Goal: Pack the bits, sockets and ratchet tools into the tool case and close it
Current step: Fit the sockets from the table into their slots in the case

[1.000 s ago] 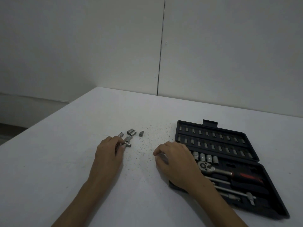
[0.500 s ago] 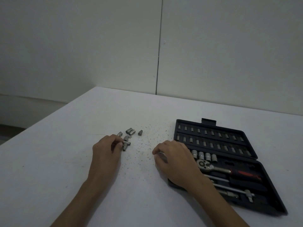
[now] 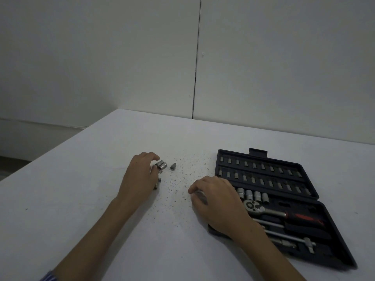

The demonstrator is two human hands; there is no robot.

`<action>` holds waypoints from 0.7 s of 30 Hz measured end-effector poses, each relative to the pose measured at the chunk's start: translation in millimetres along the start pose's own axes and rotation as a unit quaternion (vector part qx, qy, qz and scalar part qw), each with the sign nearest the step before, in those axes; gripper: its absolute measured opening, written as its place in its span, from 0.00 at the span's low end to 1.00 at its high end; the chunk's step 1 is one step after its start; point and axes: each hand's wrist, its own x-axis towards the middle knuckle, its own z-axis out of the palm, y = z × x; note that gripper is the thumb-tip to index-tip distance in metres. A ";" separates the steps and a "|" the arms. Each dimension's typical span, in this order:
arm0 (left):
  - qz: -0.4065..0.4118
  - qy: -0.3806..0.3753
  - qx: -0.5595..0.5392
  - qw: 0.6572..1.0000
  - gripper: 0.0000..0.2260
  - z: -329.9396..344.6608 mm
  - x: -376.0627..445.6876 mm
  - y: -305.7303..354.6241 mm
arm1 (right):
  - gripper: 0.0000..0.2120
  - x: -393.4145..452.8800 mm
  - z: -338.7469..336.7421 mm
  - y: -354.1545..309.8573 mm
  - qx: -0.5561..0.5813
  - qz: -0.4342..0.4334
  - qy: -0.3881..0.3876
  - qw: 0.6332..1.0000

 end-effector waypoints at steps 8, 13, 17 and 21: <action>-0.023 -0.074 0.001 0.997 0.15 5.7 19.3 -5.7 | 0.12 0.6 1.3 1.3 -0.003 -0.002 0.001 1.000; -0.023 -0.080 -0.012 0.996 0.13 5.7 25.7 -9.8 | 0.12 0.8 1.2 1.1 -0.006 0.000 0.003 1.000; -0.014 -0.075 -0.018 0.997 0.12 4.8 27.0 -11.4 | 0.11 0.3 1.5 0.1 -0.007 0.000 0.004 1.000; -0.005 -0.068 -0.023 0.997 0.10 4.0 26.0 -9.7 | 0.11 0.3 1.3 -0.2 -0.006 0.002 0.002 1.000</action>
